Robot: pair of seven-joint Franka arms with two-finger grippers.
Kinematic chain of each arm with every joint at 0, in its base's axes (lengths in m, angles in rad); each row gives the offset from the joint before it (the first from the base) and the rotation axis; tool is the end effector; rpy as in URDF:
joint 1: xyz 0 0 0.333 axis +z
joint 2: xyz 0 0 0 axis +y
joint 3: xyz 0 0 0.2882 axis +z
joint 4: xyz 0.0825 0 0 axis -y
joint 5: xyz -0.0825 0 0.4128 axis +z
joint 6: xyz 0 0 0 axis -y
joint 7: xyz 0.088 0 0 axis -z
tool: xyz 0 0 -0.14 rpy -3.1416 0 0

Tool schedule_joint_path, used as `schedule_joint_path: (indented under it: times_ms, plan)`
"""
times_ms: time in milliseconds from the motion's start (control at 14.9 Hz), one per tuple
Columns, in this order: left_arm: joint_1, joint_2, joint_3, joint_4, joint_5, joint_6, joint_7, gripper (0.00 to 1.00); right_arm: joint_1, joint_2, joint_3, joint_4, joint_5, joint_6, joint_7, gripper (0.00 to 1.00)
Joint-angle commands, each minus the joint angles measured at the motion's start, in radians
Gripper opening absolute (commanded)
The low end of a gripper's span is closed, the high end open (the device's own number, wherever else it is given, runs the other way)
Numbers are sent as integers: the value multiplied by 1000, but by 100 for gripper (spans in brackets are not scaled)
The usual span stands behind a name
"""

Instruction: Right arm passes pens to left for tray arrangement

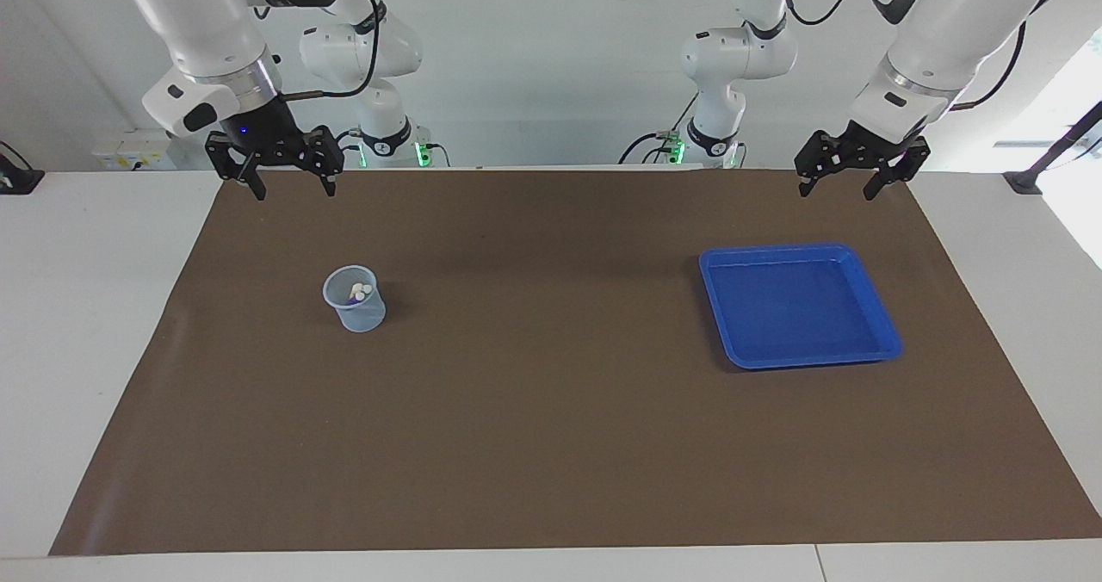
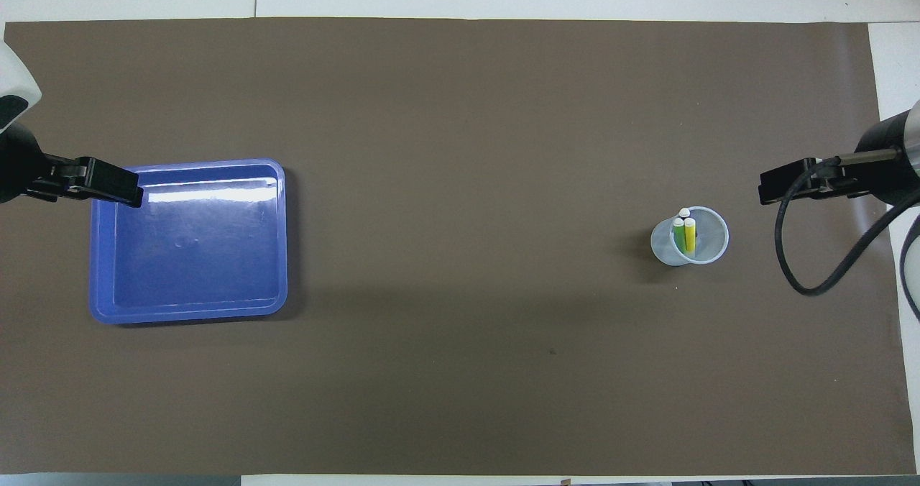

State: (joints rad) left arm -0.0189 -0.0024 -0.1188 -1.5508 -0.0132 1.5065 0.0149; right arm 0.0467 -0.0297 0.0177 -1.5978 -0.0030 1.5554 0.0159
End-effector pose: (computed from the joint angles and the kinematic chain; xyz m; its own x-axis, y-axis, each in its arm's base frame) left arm 0.5690 -0.0809 0.5696 0.9874 -0.1527 -0.0417 -0.1523 -0.9882 0.0135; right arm 0.5715 0.0366 0.5660 0.9987 0.0484 -0.0126 0.0485 -0.9988 0.0037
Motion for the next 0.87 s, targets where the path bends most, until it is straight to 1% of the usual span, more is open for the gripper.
schedule_joint_path:
  times_ms: [0,403,471,605,807]
  plan:
    - [-6,-19,11,-22,-11,6,-4,100,-2,-13,2,-23,14,-2,18,100]
    - [-7,-19,11,-22,-11,6,-7,100,-4,-16,4,-27,18,-21,12,100]
    - [-7,-19,11,-22,-11,4,-7,100,-4,-30,1,-51,18,-34,13,100]
    - [-6,-19,11,-22,-13,4,-7,100,-2,-33,-1,-65,3,-15,36,100]
    - [-4,-21,13,-23,-11,-6,-9,100,4,-35,14,-122,-11,76,221,100]
